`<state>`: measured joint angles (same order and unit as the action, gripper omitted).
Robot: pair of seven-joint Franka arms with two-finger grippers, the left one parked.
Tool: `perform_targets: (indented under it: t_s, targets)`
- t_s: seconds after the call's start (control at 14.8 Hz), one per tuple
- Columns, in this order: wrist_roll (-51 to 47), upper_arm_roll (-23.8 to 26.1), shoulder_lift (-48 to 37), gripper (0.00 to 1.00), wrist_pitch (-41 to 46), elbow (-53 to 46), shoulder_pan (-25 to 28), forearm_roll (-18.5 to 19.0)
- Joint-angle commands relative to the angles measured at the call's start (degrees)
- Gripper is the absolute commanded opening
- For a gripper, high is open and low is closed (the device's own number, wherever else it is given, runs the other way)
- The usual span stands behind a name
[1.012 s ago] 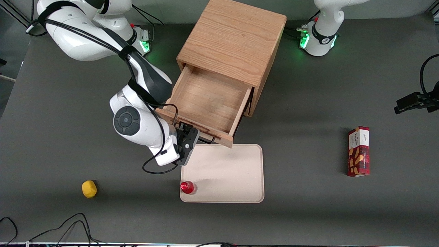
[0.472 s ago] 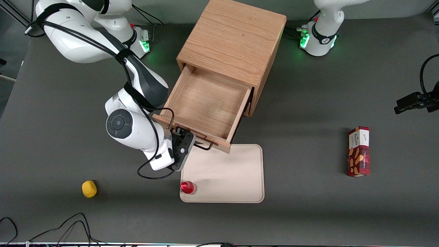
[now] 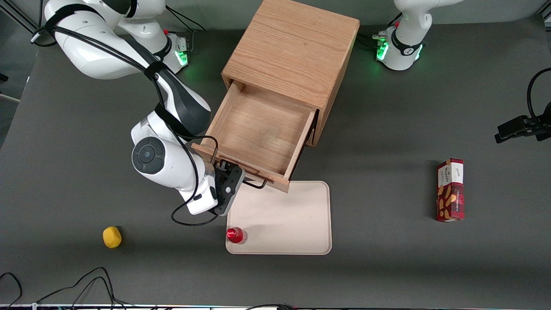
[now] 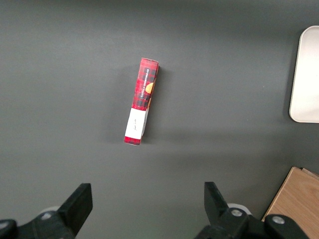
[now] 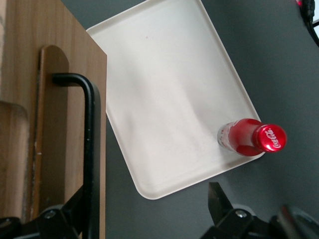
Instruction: Open upper drawer
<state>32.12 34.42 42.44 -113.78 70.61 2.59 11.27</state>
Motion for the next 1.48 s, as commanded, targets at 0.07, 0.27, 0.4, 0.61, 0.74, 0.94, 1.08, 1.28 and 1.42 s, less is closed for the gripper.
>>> perform_targets:
  t_s: [0.07,0.27,0.4,0.61,0.74,0.94,1.08,1.28,1.42]
  targets:
    - [0.7,-0.1,-2.1,1.00,0.8,-1.8,0.1,-3.4]
    - [0.4,-1.7,-5.9,1.00,0.8,-1.3,0.0,-6.8]
    - [0.2,-2.9,-9.7,1.00,1.2,-0.2,-0.1,-6.9]
    - [-1.9,-7.2,-15.4,1.00,1.6,0.6,-1.5,-11.9]
    - [-4.0,-11.7,-21.0,1.00,1.6,4.0,-2.0,-18.3]
    - [-11.0,-14.6,-27.3,1.00,2.1,8.5,-4.9,-22.2]
    - [-18.7,-14.6,-31.0,1.00,4.2,11.7,-7.3,-22.3]
    - [-33.8,-15.4,-36.3,1.00,10.2,14.8,-9.6,-21.8]
    - [-38.7,-17.7,-40.5,1.00,13.4,18.6,-9.6,-20.7]
